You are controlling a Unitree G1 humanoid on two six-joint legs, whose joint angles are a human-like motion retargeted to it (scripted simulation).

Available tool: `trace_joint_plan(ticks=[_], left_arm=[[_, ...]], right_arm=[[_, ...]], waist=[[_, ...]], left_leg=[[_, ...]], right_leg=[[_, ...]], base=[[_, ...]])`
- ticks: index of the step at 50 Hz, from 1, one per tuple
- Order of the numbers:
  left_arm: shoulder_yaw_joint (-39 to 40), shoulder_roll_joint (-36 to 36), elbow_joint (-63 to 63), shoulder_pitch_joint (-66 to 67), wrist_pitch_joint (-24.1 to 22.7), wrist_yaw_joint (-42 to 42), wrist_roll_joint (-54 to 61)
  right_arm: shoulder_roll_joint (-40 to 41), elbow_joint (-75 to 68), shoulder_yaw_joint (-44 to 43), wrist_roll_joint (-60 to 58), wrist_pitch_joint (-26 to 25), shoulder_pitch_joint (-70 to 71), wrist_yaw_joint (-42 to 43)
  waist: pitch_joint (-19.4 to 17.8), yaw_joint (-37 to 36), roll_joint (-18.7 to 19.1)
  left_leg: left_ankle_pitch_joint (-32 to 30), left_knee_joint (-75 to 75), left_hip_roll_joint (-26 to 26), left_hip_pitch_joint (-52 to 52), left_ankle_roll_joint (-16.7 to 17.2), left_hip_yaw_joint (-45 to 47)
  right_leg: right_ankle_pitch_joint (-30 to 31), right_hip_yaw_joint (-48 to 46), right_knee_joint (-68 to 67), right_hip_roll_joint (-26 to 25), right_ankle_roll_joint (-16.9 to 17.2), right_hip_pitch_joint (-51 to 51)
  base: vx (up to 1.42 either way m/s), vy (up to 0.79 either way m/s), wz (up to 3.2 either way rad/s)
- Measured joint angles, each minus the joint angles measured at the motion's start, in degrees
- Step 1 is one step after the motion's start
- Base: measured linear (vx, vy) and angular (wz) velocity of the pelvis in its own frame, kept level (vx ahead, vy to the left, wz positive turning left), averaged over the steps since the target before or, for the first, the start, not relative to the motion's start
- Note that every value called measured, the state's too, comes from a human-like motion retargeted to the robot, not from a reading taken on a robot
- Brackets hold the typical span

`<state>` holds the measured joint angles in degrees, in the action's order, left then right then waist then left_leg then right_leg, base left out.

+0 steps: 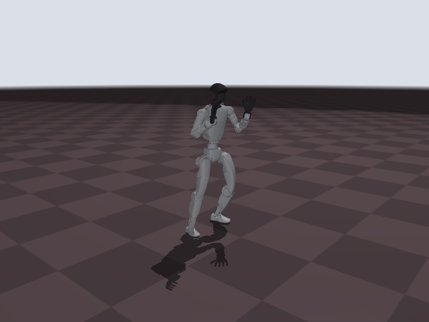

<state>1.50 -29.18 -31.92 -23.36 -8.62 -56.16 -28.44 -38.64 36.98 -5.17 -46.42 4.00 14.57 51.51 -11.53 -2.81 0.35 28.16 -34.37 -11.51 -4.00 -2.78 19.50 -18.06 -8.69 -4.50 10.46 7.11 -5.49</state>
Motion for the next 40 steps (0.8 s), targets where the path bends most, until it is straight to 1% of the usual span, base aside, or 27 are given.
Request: trace_joint_plan(ticks=[2,5,7,8,10,12,13,15,16,17,18,19,20,22,24,25,27,28,30,32,33,34,35,36,37,38,40], left_arm=[[-0.5,-0.2,0.7,-2.9,0.8,1.2,-0.1],[-0.9,-4.9,3.0,-11.5,2.4,5.7,-0.8],[-1.9,-10.9,6.0,-19.9,4.3,9.6,-1.5],[-2.5,-14.5,7.7,-23.8,5.3,10.9,-1.4],[-5.8,-21.3,12.8,-33.5,7.4,11.7,-1.4],[-12.4,-26.2,20.2,-41.5,9.4,9.5,0.1],[-16.3,-27.9,24.7,-45.0,10.2,8.1,1.6],[-24.4,-29.8,35.0,-51.1,10.8,6.2,5.8],[-28.7,-30.2,41.7,-54.7,10.6,6.2,8.3],[-33.2,-30.4,48.8,-58.8,10.3,6.7,10.4],[-38.1,-30.3,56.5,-63.6,10.0,7.9,12.1],[-44.0,-29.5,65.0,-69.4,9.8,9.5,13.3],[-50.3,-28.3,73.8,-75.7,9.6,11.3,14.3],[-64.5,-23.0,91.5,-88.6,8.5,16.1,16.0],[-76.7,-16.0,106.4,-99.8,6.2,21.8,18.0],[-81.3,-12.7,112.1,-104.4,5.1,24.6,19.0],[-81.7,-8.4,116.6,-110.7,4.3,27.8,18.5],[-81.7,-7.3,116.4,-113.3,4.5,28.4,18.2],[-81.7,-7.1,112.2,-118.1,5.5,28.8,20.3],[-81.7,-9.9,103.3,-122.4,6.6,28.6,25.1],[-81.7,-11.9,97.7,-123.5,6.9,27.9,27.1],[-79.7,-14.6,90.9,-122.6,6.1,27.1,28.6],[-76.8,-17.5,83.4,-120.7,4.8,26.2,29.8],[-72.3,-20.6,75.0,-116.7,3.9,24.0,29.9],[-67.3,-23.6,66.5,-111.7,3.2,22.0,29.5],[-61.1,-26.3,57.8,-104.7,2.9,20.2,28.1],[-46.4,-30.5,41.8,-85.8,1.5,17.0,23.0]], right_arm=[[-0.1,1.4,1.9,7.6,4.7,3.2,-2.3],[-5.2,0.8,-0.3,8.6,5.6,10.9,-6.0],[-10.3,-0.9,-1.7,9.6,5.2,18.3,-9.7],[-12.9,-2.1,-2.0,10.0,4.7,22.2,-11.5],[-18.2,-5.5,-0.1,10.6,3.0,32.6,-15.2],[-21.7,-10.9,7.1,11.0,-0.3,44.7,-17.3],[-22.5,-14.5,12.6,11.0,-2.4,51.4,-17.7],[-22.1,-23.6,25.8,10.8,-6.8,65.2,-17.7],[-20.4,-30.4,33.6,11.4,-8.6,73.0,-17.2],[-18.5,-37.6,41.1,12.4,-10.0,80.5,-16.6],[-15.9,-45.7,48.0,14.2,-10.8,87.4,-16.0],[-13.3,-54.3,54.1,16.4,-11.0,93.4,-15.4],[-10.6,-63.1,59.7,18.9,-10.8,98.9,-14.7],[-5.7,-80.8,68.5,25.0,-9.6,106.8,-14.5],[-1.8,-97.7,76.0,32.5,-7.6,112.9,-15.9],[-0.4,-105.2,79.4,36.6,-6.6,115.3,-17.2],[0.5,-115.2,85.1,44.7,-4.9,119.1,-20.4],[0.2,-118.0,85.3,47.5,-4.6,120.2,-21.8],[-1.4,-119.0,85.4,54.9,-4.1,123.8,-23.7],[-4.4,-112.8,83.6,63.0,-3.4,129.2,-23.7],[-6.4,-107.2,79.3,65.1,-2.7,129.9,-23.0],[-8.3,-100.2,74.5,63.5,-2.5,128.7,-23.1],[-10.2,-92.6,69.3,60.1,-2.4,126.5,-23.7],[-12.5,-83.4,65.3,56.6,-2.2,122.2,-22.3],[-14.8,-74.3,61.3,52.3,-2.2,117.3,-20.8],[-17.0,-65.1,57.2,46.1,-2.9,111.0,-19.2],[-19.4,-47.8,46.1,31.8,-4.4,94.5,-18.0]], waist=[[-4.2,1.2,2.6],[-11.2,2.3,5.8],[-11.1,1.6,6.3],[-9.4,1.1,6.3],[-5.7,-0.3,6.5],[-0.2,-1.9,7.3],[2.8,-2.8,7.9],[8.6,-4.2,9.2],[10.9,-4.4,10.1],[13.1,-4.4,10.9],[14.7,-4.1,11.5],[15.8,-3.2,11.2],[16.7,-2.1,10.4],[16.6,0.7,6.3],[15.3,2.8,1.5],[14.4,3.8,-0.8],[13.5,4.2,-4.2],[13.5,4.5,-6.0],[12.9,3.7,-7.0],[11.4,1.2,-5.2],[10.9,0.7,-5.0],[10.3,0.3,-4.4],[9.8,0.1,-3.8],[8.9,-0.5,-3.8],[8.1,-1.2,-4.0],[7.5,-2.0,-4.4],[7.1,-2.7,-4.2]], left_leg=[[2.9,-6.8,-1.8,-1.1,-2.8,-2.1],[7.7,-17.7,-4.1,-3.1,-5.6,-6.1],[11.3,-23.7,-3.9,-6.9,-6.9,-7.5],[12.8,-25.2,-3.2,-8.8,-7.3,-7.7],[13.5,-23.6,-0.8,-11.2,-7.4,-6.7],[7.5,-14.7,2.9,-9.7,-4.8,-4.7],[1.9,-8.6,5.2,-7.9,-2.7,-3.8],[-13.3,4.6,10.0,-3.6,3.1,-3.6],[-21.7,10.7,11.9,-1.3,6.7,-4.8],[-29.3,16.1,13.5,0.8,10.4,-6.3],[-35.2,20.2,14.5,2.6,13.9,-8.3],[-38.6,23.0,15.7,3.9,16.2,-10.0],[-40.7,25.1,17.0,4.9,17.8,-11.7],[-38.1,24.9,17.5,5.5,17.8,-12.2],[-33.9,22.0,12.8,5.0,17.8,-9.6],[-32.0,20.1,9.3,4.5,17.8,-7.7],[-31.8,20.3,4.7,3.4,15.9,-3.8],[-32.0,21.2,4.1,2.6,14.0,-2.5],[-30.1,21.4,1.2,0.5,11.8,-4.0],[-23.1,17.4,-1.9,-2.1,11.7,-9.2],[-18.7,14.6,-2.4,-3.2,11.9,-11.2],[-14.9,11.0,-2.5,-3.9,13.5,-12.2],[-11.3,7.1,-2.5,-4.4,15.7,-12.6],[-10.2,4.7,-1.7,-4.4,15.2,-11.8],[-9.8,3.3,-0.7,-4.0,14.0,-10.9],[-10.6,3.5,0.9,-2.9,11.4,-9.6],[-12.6,6.0,2.3,0.3,9.6,-8.2]], right_leg=[[-0.7,-0.9,-2.4,-0.9,-1.7,-1.5],[-6.1,-2.4,-15.7,-1.1,-5.2,0.3],[-10.7,-2.4,-27.3,1.1,-5.4,6.2],[-11.9,-2.3,-30.6,2.4,-4.9,8.9],[-10.2,-2.5,-31.6,5.1,-3.7,12.6],[-0.5,-3.8,-24.6,7.4,-3.4,12.4],[6.6,-4.7,-19.5,8.4,-3.6,11.3],[21.3,-5.8,-8.8,9.3,-3.8,8.3],[25.9,-4.6,-5.0,8.7,-3.5,6.7],[29.3,-2.7,-2.0,7.8,-3.0,5.2],[30.4,0.6,-0.4,6.4,-2.2,4.0],[30.2,4.2,0.4,5.3,-0.6,2.8],[29.4,7.9,0.8,4.5,1.3,1.7],[27.8,12.9,1.7,2.6,5.9,-0.3],[26.5,15.3,3.8,-2.1,7.9,-1.9],[25.5,15.7,4.8,-5.2,7.9,-2.5],[22.3,13.8,5.7,-7.3,7.9,-2.2],[19.4,11.7,5.2,-6.2,7.9,-1.7],[9.4,5.9,0.7,-5.4,3.6,-0.3],[-3.5,2.9,-11.1,-5.1,-2.5,3.7],[-8.6,2.9,-18.3,-4.2,-4.7,6.4],[-11.7,3.2,-24.8,-3.4,-5.7,8.5],[-13.7,3.8,-30.8,-2.6,-6.0,10.2],[-13.0,4.4,-34.4,-1.7,-6.2,11.2],[-11.9,4.9,-37.2,-0.6,-6.5,11.8],[-10.3,5.1,-38.4,0.6,-6.7,11.7],[-6.8,3.0,-35.9,1.6,-6.8,9.1]], base=[[-0.1,0.23,0.47],[-0.12,0.29,0.5],[-0.05,0.35,0.3],[0.04,0.41,0.22],[0.12,0.52,0.15],[0.2,0.67,0.01],[0.23,0.76,-0.02],[0.24,0.8,0.11],[0.23,0.8,0.41],[0.23,0.77,0.72],[0.22,0.78,1.03],[0.21,0.8,1.37],[0.19,0.78,1.65],[0.2,0.6,1.69],[0.24,0.22,1.48],[0.26,0.15,1.47],[0.24,0.44,1.42],[0.23,0.75,1.18],[0.23,0.76,0.71],[0.24,0.63,0.05],[0.23,0.61,-0.12],[0.22,0.6,-0.08],[0.2,0.57,0.01],[0.19,0.54,0.02],[0.17,0.5,-0.03],[0.18,0.47,-0.05],[0.19,0.43,-0.04]])
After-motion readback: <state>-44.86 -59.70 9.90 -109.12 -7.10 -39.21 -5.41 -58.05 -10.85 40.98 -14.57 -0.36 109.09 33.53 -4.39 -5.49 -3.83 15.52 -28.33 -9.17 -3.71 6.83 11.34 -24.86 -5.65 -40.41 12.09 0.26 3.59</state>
